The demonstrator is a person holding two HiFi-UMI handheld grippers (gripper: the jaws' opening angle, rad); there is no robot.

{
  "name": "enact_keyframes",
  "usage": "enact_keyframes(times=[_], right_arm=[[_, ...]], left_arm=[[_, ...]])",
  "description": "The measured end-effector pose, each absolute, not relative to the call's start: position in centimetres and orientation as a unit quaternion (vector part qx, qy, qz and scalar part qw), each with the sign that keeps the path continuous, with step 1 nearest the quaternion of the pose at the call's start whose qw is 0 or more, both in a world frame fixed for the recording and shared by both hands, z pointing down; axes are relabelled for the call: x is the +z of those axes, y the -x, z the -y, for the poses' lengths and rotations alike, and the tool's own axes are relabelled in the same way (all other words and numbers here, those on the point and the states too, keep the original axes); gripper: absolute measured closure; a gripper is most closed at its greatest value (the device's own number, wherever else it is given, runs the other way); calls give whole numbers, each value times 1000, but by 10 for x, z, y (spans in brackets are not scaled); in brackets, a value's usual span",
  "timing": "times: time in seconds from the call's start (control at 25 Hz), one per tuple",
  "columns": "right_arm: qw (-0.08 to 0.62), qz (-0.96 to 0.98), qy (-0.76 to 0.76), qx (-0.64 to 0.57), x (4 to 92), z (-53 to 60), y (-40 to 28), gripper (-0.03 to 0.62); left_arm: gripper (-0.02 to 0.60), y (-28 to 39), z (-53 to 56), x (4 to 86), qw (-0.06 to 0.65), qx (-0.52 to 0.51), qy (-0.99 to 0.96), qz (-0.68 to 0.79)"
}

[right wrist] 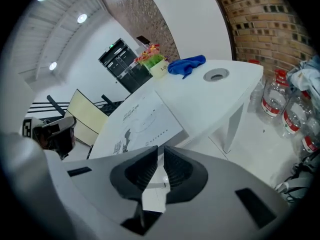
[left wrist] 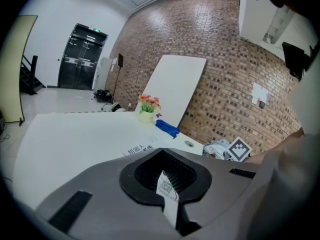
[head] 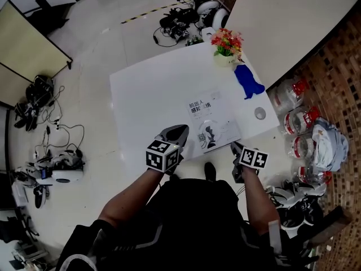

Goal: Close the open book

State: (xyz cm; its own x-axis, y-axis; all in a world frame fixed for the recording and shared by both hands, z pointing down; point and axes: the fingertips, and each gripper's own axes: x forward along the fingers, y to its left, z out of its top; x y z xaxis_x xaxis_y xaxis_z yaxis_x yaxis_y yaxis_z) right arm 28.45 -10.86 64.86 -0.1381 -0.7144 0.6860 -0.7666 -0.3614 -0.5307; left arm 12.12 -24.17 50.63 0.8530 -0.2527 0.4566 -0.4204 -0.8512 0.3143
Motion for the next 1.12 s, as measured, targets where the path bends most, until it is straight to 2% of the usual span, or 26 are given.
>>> enact_keyframes(times=[0.24, 0.64, 1.12], right_arm=[[58, 643, -616, 451, 601, 123, -268, 588], [52, 775, -553, 300, 471, 213, -213, 588], [31, 823, -510, 247, 413, 229, -208, 589]], left_arm=[[588, -113, 244, 499, 218, 183, -941, 183], [588, -80, 262, 445, 195, 100, -947, 236], [588, -49, 245, 393, 166, 62, -936, 303]])
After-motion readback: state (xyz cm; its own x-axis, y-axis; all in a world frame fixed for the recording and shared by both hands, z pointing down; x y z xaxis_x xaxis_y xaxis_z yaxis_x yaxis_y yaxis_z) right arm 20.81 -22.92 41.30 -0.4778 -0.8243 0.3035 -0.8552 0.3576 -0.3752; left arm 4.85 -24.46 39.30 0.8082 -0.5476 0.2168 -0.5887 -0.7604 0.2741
